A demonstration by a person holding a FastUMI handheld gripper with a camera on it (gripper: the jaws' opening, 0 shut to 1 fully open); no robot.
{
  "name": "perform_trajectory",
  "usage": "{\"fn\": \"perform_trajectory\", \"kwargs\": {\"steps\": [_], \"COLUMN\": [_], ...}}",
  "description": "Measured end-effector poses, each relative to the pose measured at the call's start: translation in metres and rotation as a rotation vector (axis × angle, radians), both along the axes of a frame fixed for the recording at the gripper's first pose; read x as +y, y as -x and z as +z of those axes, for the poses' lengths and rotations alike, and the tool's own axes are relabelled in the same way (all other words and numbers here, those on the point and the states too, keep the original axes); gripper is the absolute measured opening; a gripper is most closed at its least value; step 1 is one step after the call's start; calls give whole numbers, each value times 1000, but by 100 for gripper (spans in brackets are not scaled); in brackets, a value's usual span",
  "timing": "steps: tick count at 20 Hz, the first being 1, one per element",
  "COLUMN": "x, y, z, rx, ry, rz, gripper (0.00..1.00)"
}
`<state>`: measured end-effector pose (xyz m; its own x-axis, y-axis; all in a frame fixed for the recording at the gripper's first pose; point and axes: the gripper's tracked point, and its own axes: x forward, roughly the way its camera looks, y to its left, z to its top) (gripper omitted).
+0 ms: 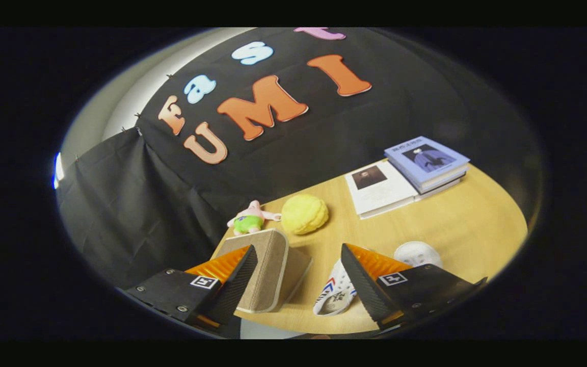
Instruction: Open the storage box then place both shoes into the box .Put the left shoe in first, then the right shoe, with the right side of both shoes facing outward in a uniform manner.
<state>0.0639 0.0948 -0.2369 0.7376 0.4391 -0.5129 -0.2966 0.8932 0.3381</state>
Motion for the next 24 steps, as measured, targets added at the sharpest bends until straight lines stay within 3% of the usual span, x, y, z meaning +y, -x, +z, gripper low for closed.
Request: {"fn": "perform_trajectory", "kwargs": {"steps": [4,12,20,24], "x": [31,62,94,106], "y": [6,13,15,17], "z": [-37,-96,-111,-124], "rx": [138,376,515,555], "ry": [-117,-282,-501,-526], "rz": [97,179,185,175], "gripper": [98,98,98,98]}}
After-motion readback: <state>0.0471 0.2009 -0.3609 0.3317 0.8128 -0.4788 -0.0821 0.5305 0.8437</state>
